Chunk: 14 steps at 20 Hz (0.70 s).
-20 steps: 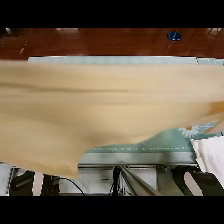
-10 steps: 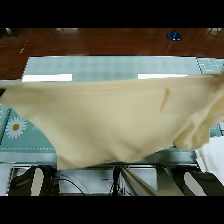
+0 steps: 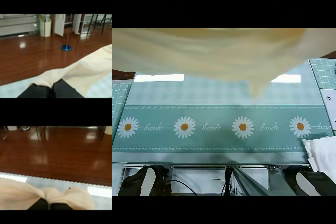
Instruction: Fold the shirts.
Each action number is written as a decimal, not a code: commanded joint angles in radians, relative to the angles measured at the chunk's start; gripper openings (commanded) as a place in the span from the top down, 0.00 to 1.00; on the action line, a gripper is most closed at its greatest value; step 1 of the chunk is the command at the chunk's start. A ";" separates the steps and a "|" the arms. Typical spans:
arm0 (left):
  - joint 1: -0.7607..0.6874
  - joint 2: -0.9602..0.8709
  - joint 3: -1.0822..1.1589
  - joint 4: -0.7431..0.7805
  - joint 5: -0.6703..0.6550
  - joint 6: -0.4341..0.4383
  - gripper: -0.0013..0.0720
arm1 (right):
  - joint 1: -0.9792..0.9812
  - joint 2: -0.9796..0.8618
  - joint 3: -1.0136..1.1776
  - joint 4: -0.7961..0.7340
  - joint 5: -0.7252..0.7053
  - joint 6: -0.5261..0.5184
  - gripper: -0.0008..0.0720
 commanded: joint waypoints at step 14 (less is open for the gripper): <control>0.000 -0.057 0.204 0.106 -0.443 -0.240 0.93 | 0.002 0.093 0.026 -0.189 0.359 0.057 0.96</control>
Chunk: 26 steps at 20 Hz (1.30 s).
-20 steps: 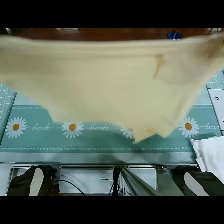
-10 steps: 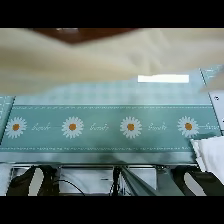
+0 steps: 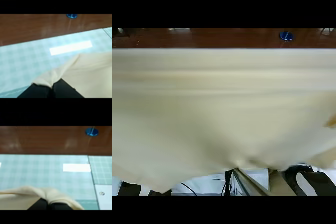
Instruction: Fold the shirts.
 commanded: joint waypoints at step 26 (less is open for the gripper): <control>-0.480 -0.894 -0.756 0.190 1.398 0.556 0.93 | 0.000 -0.841 -0.652 0.167 -1.238 -0.123 0.95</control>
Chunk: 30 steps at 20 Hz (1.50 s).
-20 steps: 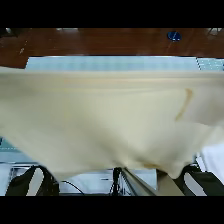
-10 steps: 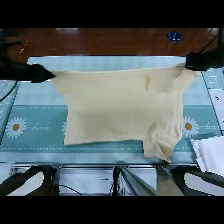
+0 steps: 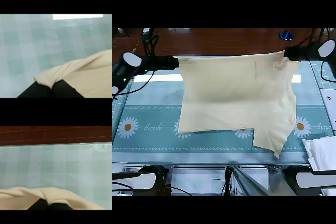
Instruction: Fold the shirts.
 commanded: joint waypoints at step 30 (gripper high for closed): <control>0.025 -0.179 0.005 0.032 -0.288 -0.021 0.93 | 0.021 -0.211 -0.004 -0.051 0.302 0.041 0.95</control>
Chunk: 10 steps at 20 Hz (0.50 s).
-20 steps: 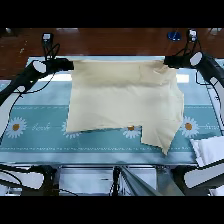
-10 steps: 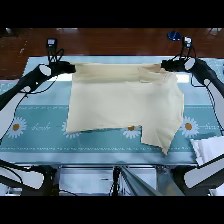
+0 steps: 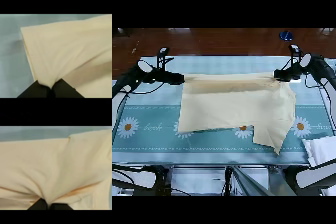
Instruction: Fold the shirts.
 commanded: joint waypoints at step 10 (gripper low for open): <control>-0.043 -0.046 0.000 -0.053 -0.019 -0.026 0.93 | 0.006 -0.042 0.000 0.021 0.137 0.048 0.95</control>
